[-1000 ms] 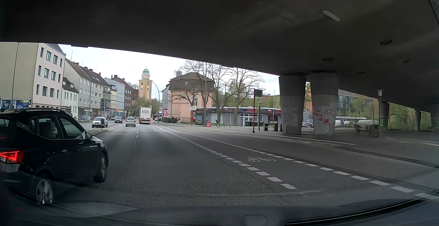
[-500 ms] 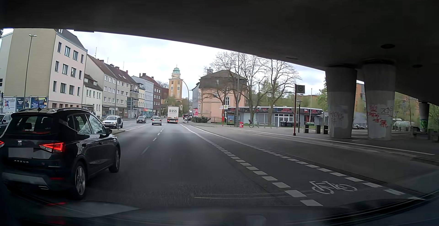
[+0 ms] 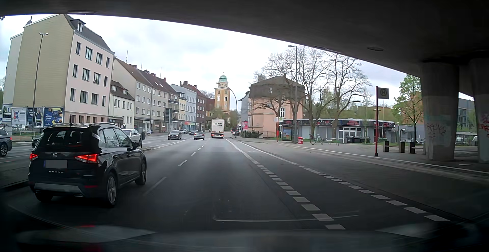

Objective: Follow the waypoints while adhering to traffic rules and regulations

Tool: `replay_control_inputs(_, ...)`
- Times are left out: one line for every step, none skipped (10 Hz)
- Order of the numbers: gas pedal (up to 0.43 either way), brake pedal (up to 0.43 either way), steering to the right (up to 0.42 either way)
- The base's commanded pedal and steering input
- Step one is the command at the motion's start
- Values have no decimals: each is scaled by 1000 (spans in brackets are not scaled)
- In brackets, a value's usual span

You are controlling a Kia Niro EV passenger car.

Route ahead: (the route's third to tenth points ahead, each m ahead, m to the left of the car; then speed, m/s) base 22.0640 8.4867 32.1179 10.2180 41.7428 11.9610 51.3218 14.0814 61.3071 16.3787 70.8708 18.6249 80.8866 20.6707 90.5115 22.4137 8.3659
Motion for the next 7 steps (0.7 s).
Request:
replay_control_inputs(209,0,-115)
replay_control_inputs(177,0,-109)
replay_control_inputs(177,6,-96)
replay_control_inputs(177,0,-86)
replay_control_inputs(169,0,-76)
replay_control_inputs(169,0,-65)
replay_control_inputs(169,0,-53)
